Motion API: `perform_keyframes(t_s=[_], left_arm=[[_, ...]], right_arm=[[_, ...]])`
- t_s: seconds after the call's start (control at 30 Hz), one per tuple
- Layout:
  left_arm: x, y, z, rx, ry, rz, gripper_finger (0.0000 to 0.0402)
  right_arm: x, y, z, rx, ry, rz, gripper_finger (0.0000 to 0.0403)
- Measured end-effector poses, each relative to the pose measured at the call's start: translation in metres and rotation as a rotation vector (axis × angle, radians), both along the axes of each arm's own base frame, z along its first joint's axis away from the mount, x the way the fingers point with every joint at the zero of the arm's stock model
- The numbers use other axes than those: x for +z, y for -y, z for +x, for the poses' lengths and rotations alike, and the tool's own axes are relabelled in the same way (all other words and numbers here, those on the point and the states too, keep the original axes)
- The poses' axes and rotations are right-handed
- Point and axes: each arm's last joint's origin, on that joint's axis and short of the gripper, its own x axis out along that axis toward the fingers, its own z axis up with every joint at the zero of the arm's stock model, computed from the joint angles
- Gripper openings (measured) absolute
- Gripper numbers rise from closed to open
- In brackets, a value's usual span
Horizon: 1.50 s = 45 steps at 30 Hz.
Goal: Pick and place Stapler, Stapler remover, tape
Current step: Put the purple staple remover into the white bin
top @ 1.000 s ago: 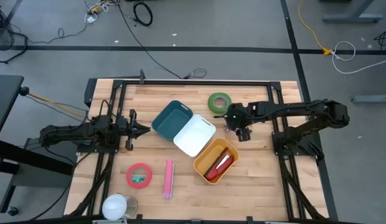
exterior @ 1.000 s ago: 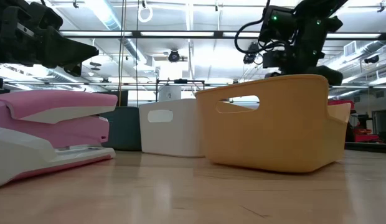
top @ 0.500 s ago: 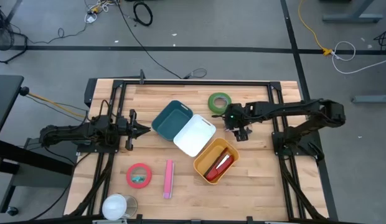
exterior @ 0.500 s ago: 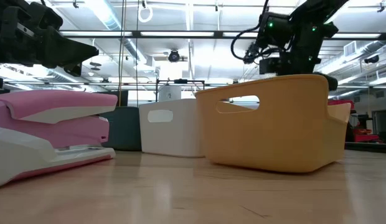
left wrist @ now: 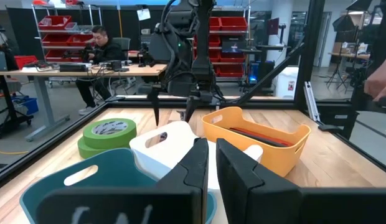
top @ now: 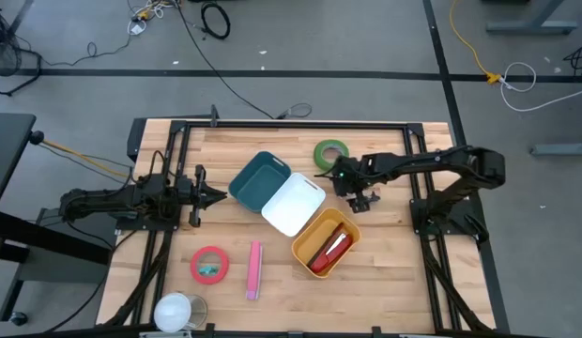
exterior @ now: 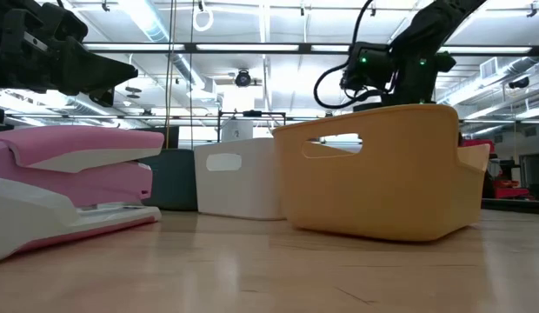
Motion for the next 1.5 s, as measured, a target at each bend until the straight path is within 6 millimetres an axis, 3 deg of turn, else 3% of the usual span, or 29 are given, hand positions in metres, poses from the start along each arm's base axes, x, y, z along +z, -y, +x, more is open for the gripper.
perform_keyframes(t_s=[0.47,0.77,1.5], left_arm=[[0.0,0.0,0.0,0.0,0.0,0.0,0.0037],[0.0,0.0,0.0,0.0,0.0,0.0,0.0037],[0.0,0.0,0.0,0.0,0.0,0.0,0.0037]], right_arm=[[-0.023,0.015,0.01,-0.057,-0.001,0.014,0.0343],[-0.024,0.025,0.01,-0.087,0.023,0.032,0.0341],[-0.024,0.026,0.007,-0.134,0.011,0.067,0.0251]])
